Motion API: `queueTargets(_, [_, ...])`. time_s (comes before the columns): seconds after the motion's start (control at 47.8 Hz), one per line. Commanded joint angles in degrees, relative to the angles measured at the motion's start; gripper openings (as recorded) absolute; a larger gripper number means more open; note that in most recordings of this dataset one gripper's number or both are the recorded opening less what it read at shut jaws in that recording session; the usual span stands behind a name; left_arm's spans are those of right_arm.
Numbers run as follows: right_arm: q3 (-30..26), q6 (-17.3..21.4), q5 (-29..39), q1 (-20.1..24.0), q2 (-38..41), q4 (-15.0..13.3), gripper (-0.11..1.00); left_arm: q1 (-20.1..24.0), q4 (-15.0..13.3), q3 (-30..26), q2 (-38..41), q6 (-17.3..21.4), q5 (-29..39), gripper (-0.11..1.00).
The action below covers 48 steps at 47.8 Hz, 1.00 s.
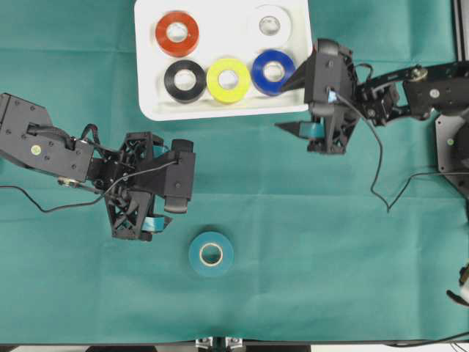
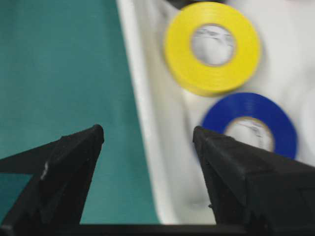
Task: Put the tape alternately from left to right into the white case.
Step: 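Withdraw the right gripper to the right of the tray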
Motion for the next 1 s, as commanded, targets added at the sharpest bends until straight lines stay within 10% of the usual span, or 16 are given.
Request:
queueTargets(0.0, [-0.44, 0.09, -0.35, 1.76, -0.97, 0.35, 0.80, -0.26, -0.09, -0.70, -1.41, 0.00, -0.09, 0.55])
queueTargets(0.983, [1.49, 0.18, -5.01, 10.55, -0.97, 2.02, 0.80, -0.26, -0.09, -0.70, -1.41, 0.00, -0.18, 0.55])
